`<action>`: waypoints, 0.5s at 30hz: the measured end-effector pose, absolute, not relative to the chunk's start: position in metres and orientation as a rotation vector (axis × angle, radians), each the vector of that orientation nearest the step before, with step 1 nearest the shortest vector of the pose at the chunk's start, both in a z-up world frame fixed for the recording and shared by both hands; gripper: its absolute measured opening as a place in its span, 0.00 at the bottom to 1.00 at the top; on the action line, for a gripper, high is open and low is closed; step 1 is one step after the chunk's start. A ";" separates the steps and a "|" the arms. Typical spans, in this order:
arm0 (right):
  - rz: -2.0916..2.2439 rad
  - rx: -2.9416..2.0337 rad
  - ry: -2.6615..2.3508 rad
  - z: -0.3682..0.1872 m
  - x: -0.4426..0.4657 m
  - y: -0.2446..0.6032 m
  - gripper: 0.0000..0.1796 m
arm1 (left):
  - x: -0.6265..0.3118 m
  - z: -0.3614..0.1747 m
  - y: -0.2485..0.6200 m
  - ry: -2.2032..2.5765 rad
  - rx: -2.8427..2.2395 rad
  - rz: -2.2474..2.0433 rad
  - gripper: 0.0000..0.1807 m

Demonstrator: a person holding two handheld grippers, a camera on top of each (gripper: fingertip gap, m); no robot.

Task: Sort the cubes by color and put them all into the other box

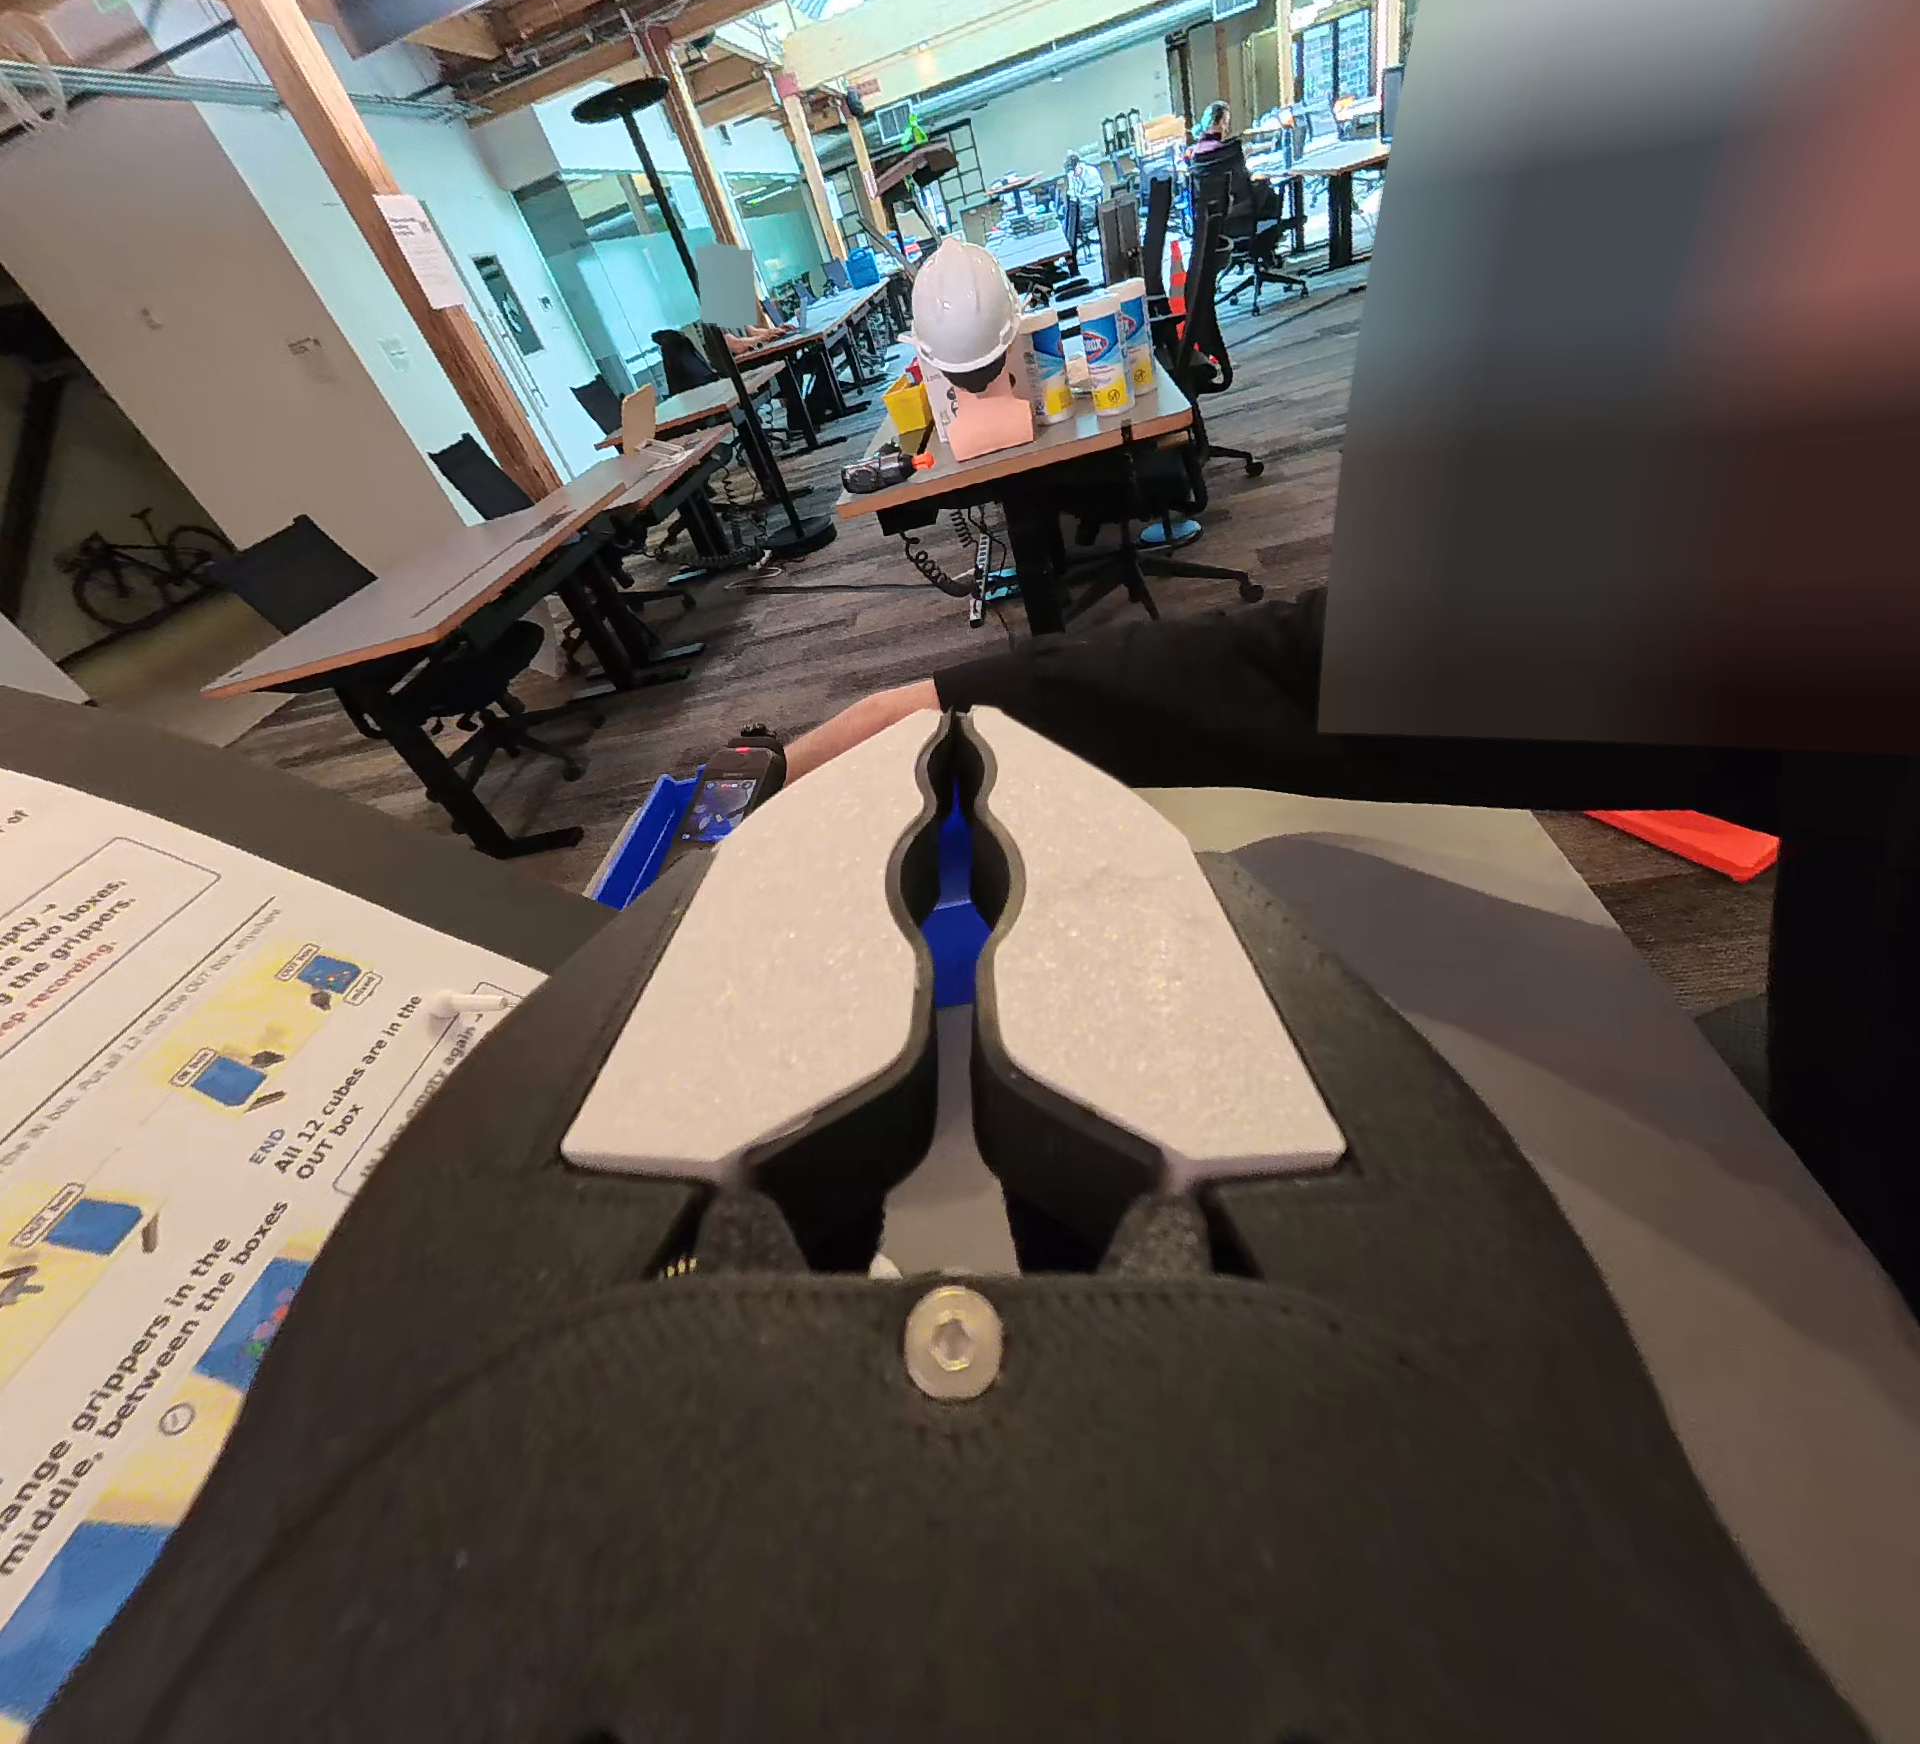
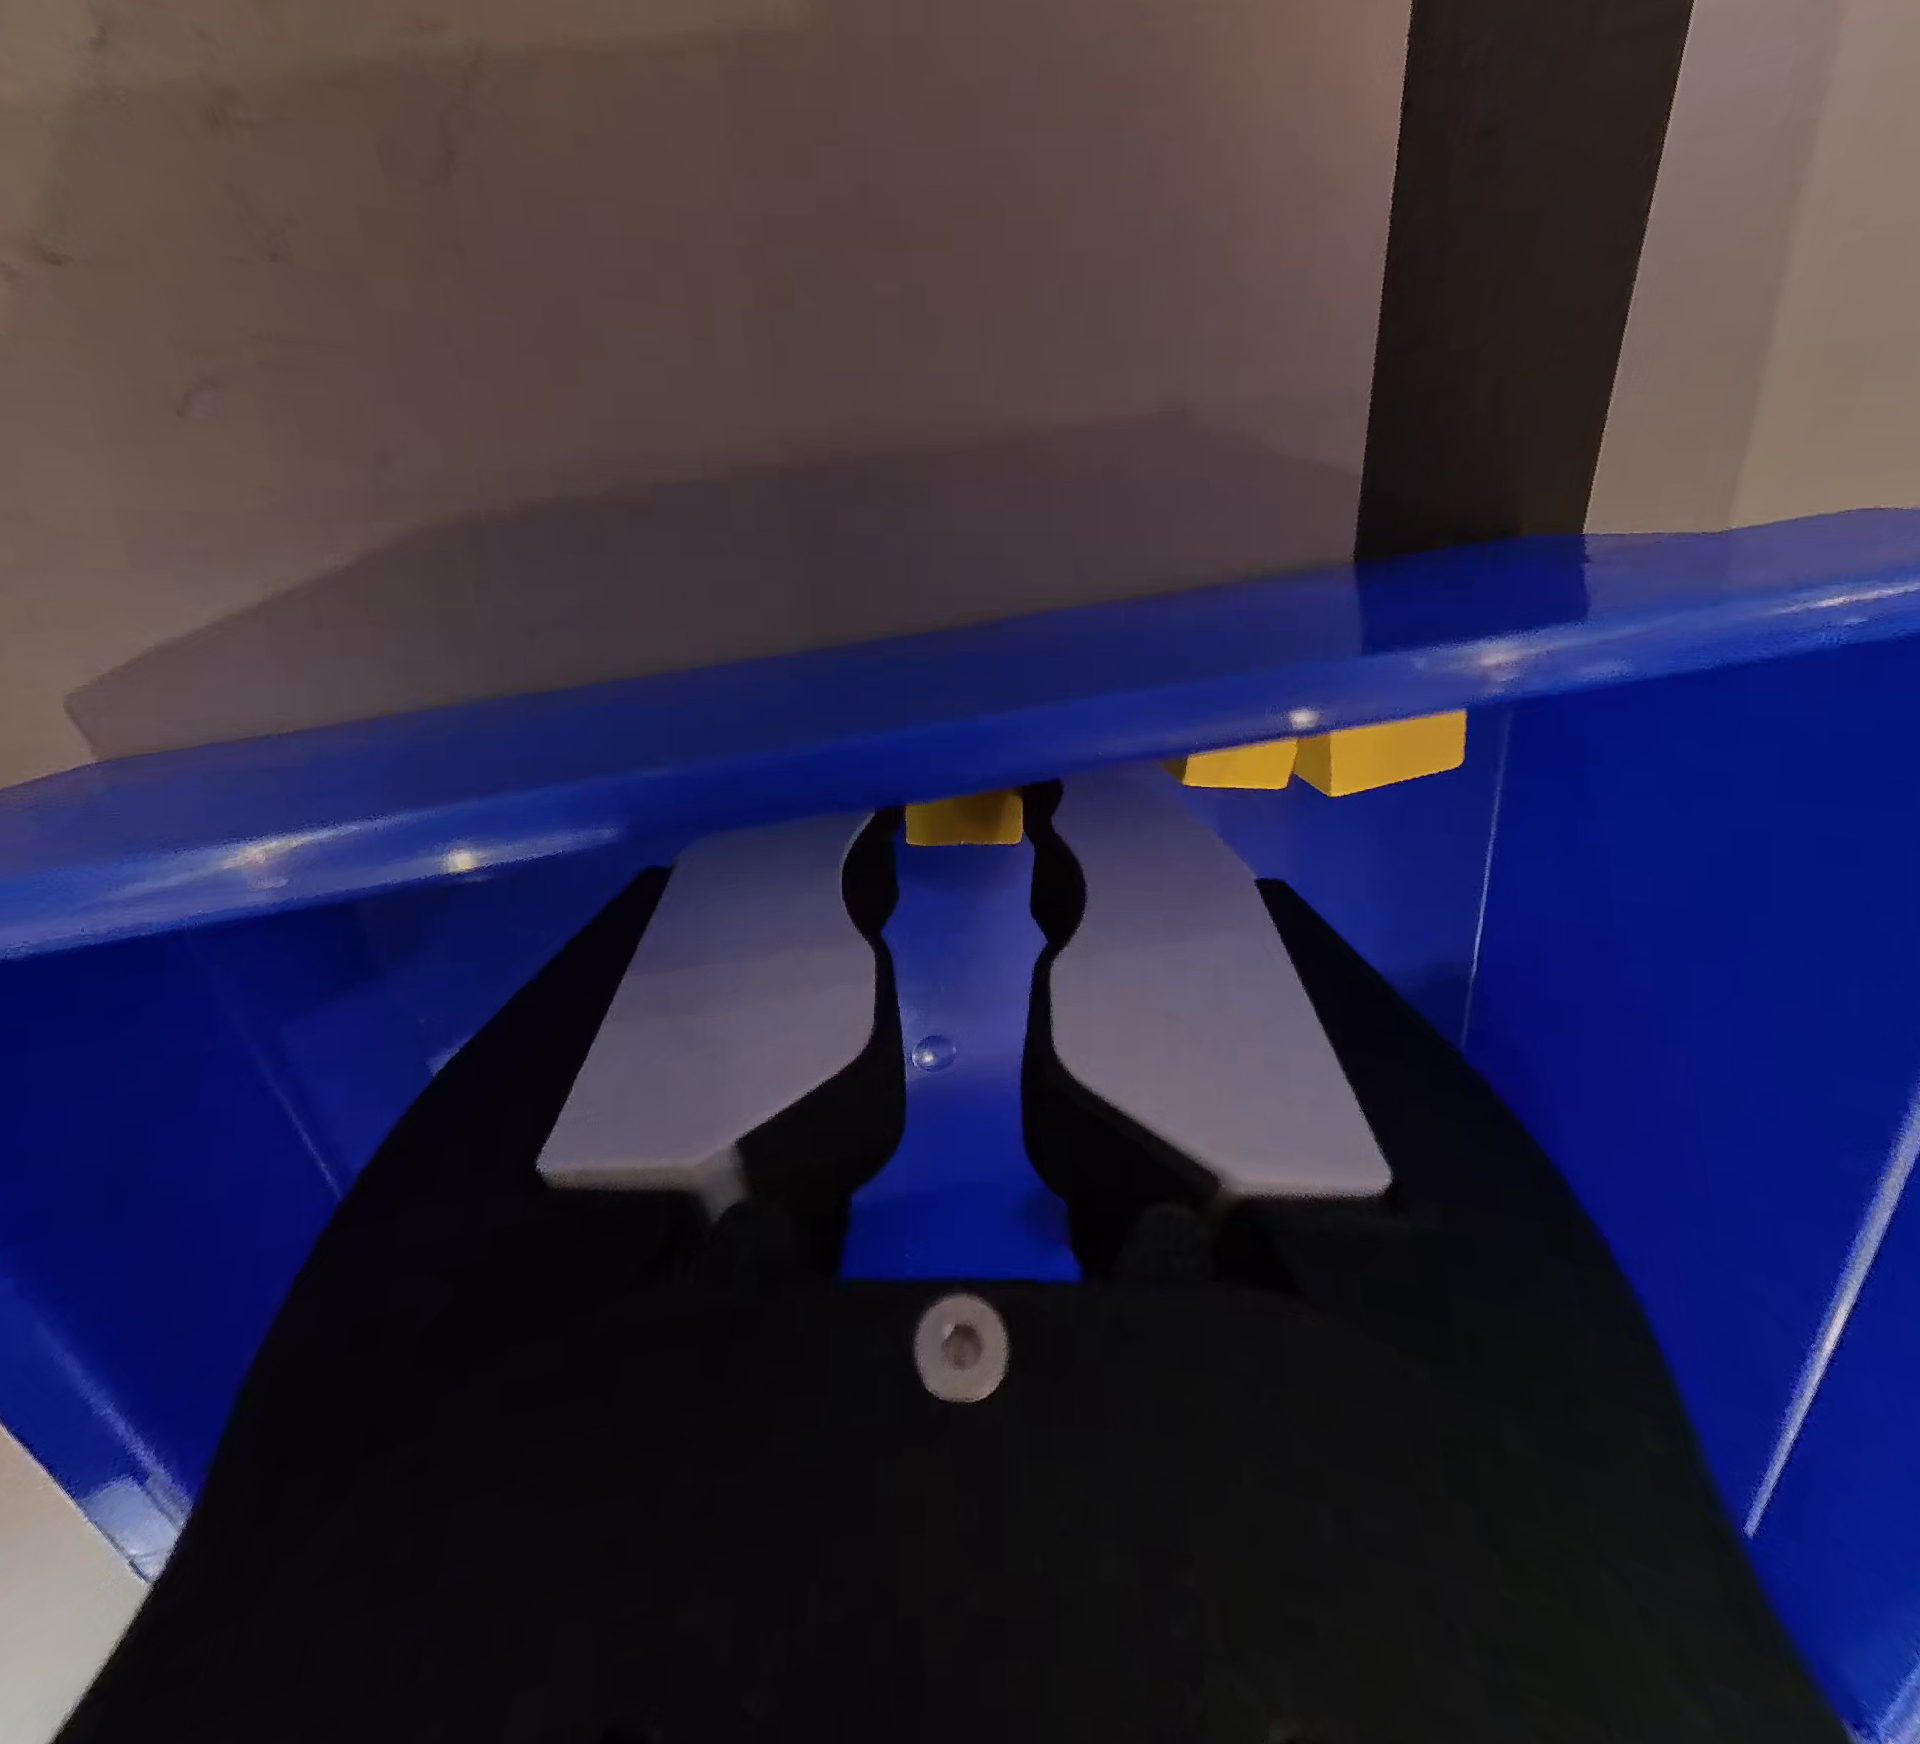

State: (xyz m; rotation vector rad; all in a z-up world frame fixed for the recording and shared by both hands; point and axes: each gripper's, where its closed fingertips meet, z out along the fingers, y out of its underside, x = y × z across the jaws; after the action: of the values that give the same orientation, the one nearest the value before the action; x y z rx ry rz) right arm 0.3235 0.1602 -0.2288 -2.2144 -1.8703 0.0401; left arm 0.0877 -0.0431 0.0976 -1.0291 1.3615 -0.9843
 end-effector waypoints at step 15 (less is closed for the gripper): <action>0.222 -2.124 -1.680 -0.183 0.328 0.142 0.10 | 0.079 0.100 -0.044 1.368 -1.034 -0.946 0.00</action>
State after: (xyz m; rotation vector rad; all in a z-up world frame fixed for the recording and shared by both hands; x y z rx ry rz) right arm 0.3281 0.1421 -0.1829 -2.1239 -1.6801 0.2222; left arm 0.0786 -0.0435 0.1003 -1.0344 1.3682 -0.9459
